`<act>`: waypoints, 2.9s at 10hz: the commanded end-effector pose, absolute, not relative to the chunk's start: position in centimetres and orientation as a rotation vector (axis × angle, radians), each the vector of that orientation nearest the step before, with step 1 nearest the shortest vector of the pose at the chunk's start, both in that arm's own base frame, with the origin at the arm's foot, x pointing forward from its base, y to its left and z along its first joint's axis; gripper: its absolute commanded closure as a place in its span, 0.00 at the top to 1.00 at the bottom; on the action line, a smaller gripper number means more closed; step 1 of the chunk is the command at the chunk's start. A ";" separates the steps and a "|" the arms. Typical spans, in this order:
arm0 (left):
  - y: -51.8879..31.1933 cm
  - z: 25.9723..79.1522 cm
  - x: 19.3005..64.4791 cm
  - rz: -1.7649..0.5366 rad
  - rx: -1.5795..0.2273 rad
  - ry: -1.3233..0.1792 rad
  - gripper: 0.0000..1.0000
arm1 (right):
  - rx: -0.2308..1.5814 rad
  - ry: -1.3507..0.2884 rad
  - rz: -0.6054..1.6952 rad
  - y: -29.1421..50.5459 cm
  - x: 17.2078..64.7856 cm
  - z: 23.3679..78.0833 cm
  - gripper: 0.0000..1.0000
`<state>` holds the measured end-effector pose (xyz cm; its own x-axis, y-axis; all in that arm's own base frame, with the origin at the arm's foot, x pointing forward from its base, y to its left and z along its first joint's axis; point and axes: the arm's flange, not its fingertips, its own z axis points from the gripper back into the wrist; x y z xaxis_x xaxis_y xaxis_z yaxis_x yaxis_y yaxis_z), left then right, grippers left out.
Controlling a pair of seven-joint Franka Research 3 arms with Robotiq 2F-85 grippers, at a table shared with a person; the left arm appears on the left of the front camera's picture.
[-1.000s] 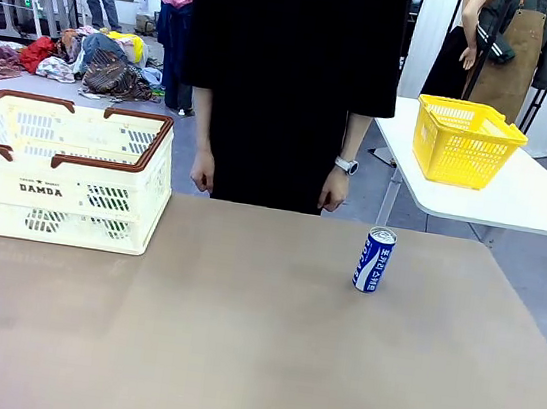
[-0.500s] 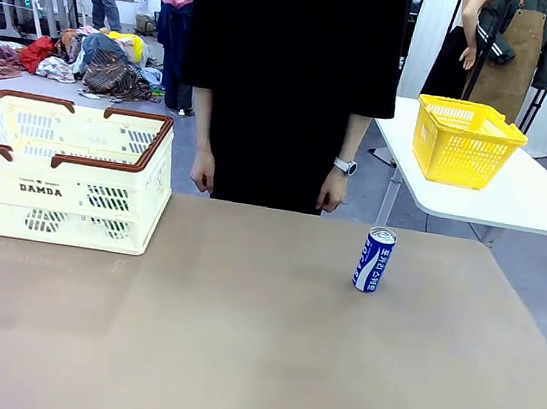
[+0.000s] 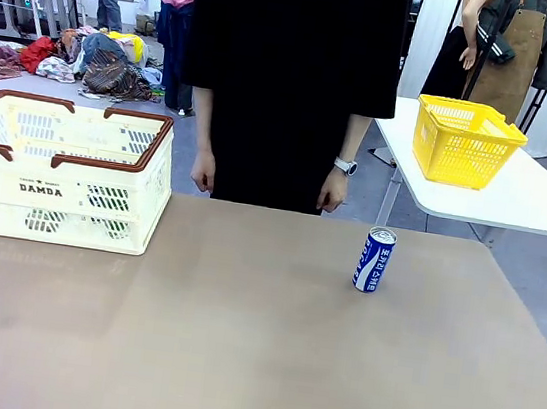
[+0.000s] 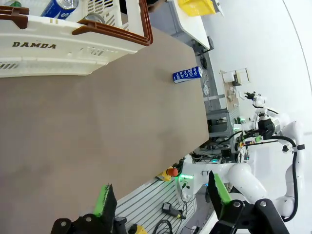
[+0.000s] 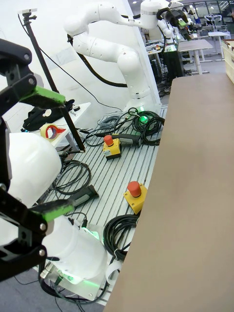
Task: Place the drinks into the Shopping basket.
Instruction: Pick up one drink and place it into the Shopping basket.
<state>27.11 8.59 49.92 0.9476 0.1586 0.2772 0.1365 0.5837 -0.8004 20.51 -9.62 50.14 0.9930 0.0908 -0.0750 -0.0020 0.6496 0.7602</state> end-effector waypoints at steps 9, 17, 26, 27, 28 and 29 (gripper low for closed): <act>8.8 49.8 26.9 0.010 -0.949 -0.330 1.00 | -0.038 0.460 0.133 18.5 37.1 53.4 1.00; 8.8 49.8 26.9 0.010 -0.949 -0.330 1.00 | 0.102 0.269 -0.047 15.5 45.3 43.4 1.00; 8.8 49.8 26.9 0.010 -0.949 -0.330 1.00 | 0.020 -0.003 -0.188 14.1 53.3 36.5 1.00; 8.8 49.8 26.9 0.010 -0.949 -0.330 1.00 | 0.035 -0.015 -0.190 13.9 53.7 36.3 1.00; 8.8 49.8 26.9 0.010 -0.949 -0.330 1.00 | 0.031 -0.015 -0.186 13.9 54.0 36.0 1.00; 8.8 49.8 26.9 0.010 -0.949 -0.330 1.00 | 0.036 -0.006 -0.178 13.8 54.2 35.8 1.00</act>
